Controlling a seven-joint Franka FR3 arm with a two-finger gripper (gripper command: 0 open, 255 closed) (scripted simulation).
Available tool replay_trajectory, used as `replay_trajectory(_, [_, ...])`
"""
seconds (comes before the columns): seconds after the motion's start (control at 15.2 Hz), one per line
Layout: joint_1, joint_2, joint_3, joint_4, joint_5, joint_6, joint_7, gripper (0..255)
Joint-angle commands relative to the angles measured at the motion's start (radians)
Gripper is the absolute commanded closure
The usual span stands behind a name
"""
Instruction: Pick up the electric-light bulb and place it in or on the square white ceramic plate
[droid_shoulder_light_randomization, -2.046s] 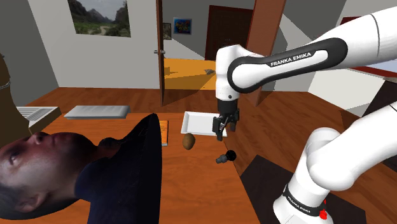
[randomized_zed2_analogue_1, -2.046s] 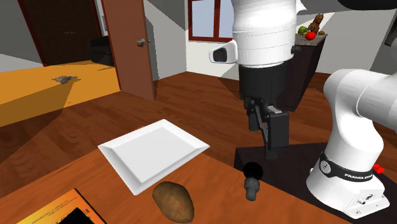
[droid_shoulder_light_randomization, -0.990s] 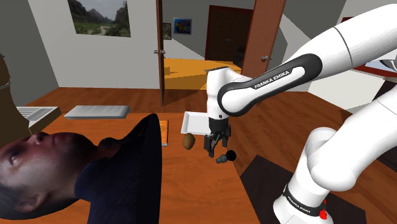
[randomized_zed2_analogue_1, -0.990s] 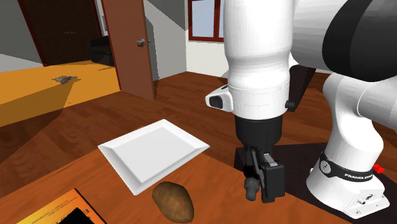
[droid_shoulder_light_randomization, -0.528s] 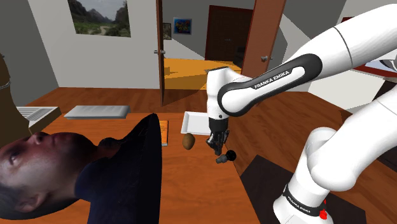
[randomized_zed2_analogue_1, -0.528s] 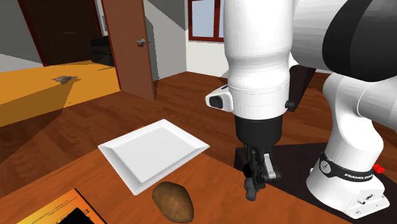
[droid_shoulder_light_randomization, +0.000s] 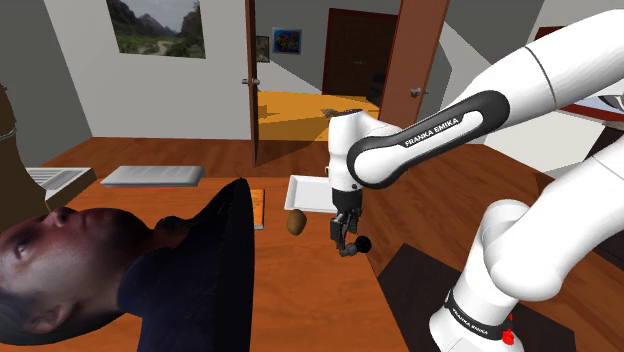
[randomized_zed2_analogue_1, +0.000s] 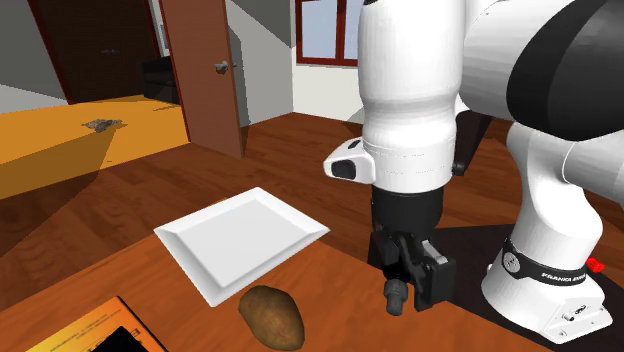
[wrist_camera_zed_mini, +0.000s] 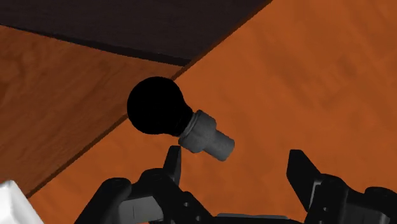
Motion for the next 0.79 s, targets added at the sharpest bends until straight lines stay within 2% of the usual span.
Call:
replay_trajectory(0.0, [0.044, -0.017, -0.06, -0.045, -0.094, 0.038, -0.383, 0])
replay_trajectory(0.07, [0.06, -0.019, -0.089, -0.064, -0.136, 0.064, -0.525, 0])
replay_trajectory(0.53, [0.056, 0.047, -0.093, -0.119, -0.145, 0.186, -0.52, 0])
replay_trajectory(0.73, [0.056, 0.054, -0.093, -0.123, -0.146, 0.197, -0.52, 0])
